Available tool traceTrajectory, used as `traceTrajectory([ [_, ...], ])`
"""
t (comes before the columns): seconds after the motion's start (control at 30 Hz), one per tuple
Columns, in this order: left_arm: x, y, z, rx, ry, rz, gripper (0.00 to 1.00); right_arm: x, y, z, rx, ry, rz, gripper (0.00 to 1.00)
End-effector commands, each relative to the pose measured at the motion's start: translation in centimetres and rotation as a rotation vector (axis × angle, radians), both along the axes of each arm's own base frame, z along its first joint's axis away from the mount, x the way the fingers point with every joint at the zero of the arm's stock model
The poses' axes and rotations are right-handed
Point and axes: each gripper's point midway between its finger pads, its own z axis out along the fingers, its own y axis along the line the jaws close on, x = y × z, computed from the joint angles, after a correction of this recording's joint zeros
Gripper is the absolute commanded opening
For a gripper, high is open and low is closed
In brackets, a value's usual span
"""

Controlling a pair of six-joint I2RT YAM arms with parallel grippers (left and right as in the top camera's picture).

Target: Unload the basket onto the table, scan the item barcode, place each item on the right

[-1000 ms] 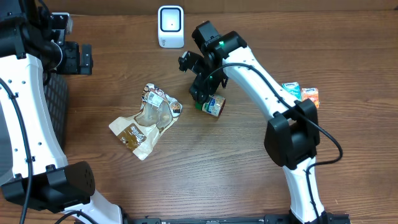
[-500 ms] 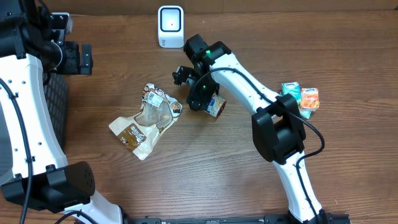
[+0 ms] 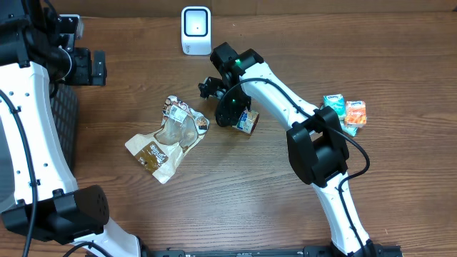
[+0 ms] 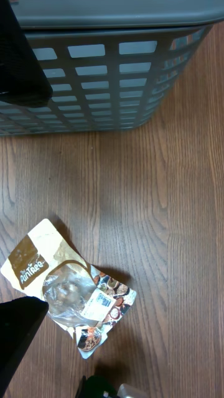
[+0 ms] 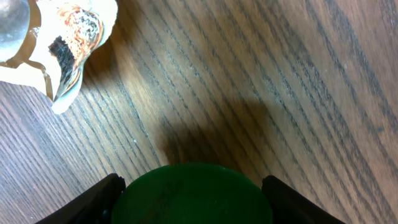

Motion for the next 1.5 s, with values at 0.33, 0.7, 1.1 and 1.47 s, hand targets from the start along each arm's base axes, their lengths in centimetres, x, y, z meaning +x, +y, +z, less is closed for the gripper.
traceTrajectory([
  [0.33, 0.2, -0.2, 0.0, 0.002, -0.004, -0.022, 1.00, 2.3, 2.0, 6.2, 0.104, -0.069, -0.076, 0.49],
  [0.7, 0.2, -0.2, 0.0, 0.002, -0.004, -0.022, 0.99, 3.0, 5.6, 12.7, 0.427, -0.054, -0.035, 0.45],
  [1.1, 0.2, -0.2, 0.0, 0.002, -0.004, -0.022, 0.99, 7.1, 6.9, 16.4, 0.865, -0.146, 0.191, 0.46],
  [1.47, 0.2, -0.2, 0.0, 0.002, -0.004, -0.022, 1.00, 9.5, 8.5, 10.2, 0.905, -0.150, 0.216, 0.46],
])
